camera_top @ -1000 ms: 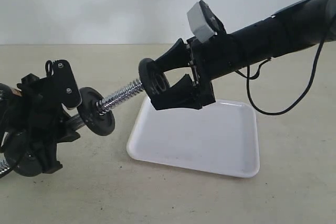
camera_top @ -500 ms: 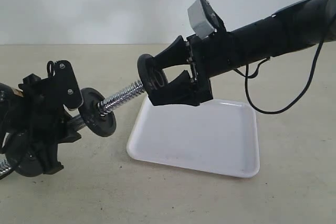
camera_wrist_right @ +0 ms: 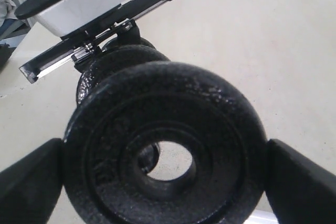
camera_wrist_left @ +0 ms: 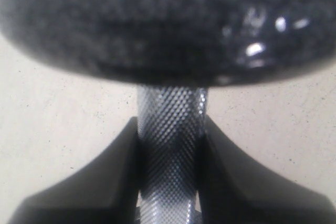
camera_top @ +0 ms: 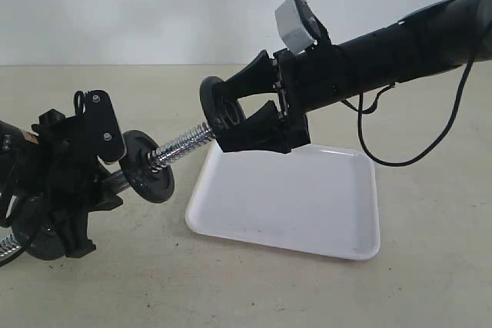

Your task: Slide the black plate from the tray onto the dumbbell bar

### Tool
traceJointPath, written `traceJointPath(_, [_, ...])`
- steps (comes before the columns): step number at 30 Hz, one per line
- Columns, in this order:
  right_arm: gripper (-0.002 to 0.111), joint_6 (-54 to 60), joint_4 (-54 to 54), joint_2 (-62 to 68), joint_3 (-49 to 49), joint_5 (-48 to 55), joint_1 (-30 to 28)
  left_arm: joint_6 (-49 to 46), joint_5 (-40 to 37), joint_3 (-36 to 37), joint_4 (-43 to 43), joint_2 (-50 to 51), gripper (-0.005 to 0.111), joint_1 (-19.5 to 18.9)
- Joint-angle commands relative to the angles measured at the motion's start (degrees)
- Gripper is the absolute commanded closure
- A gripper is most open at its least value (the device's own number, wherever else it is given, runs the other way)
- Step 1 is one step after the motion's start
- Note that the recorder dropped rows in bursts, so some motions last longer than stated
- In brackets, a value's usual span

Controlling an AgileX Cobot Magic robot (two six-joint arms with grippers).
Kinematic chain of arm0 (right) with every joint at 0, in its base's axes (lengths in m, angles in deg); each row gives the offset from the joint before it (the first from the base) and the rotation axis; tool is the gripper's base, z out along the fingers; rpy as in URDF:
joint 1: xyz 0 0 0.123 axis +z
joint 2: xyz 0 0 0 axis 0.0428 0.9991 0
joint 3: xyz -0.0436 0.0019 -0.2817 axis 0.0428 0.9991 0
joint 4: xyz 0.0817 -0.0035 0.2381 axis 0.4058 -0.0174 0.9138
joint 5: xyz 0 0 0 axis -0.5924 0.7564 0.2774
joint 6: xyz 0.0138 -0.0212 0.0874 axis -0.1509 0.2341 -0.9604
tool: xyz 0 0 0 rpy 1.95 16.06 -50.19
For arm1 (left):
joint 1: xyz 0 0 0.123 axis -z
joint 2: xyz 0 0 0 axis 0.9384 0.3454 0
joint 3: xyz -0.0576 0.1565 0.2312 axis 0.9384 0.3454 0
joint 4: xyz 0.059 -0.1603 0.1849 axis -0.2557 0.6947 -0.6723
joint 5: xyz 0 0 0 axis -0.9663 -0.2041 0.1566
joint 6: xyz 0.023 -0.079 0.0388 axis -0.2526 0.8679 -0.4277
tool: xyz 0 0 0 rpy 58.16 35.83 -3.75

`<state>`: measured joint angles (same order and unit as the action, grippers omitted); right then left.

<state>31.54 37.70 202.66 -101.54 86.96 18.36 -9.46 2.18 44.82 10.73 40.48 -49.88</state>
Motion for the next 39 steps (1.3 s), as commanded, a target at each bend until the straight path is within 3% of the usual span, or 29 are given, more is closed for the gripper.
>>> traceJointPath(1, [0.108,0.02,3.31,-1.14,-0.35,2.45,0.02,0.04,11.89,-2.39,1.66,-3.21,0.102,0.18])
traceJointPath(26, [0.108,-1.18,3.31,-1.14,-0.35,2.45,0.11,0.04,12.12,-2.51,1.66,-3.21,0.102,0.18])
traceJointPath(39, [0.108,-1.46,3.31,-1.14,-0.35,2.45,0.11,0.04,13.93,-2.51,1.66,-3.21,0.102,2.54])
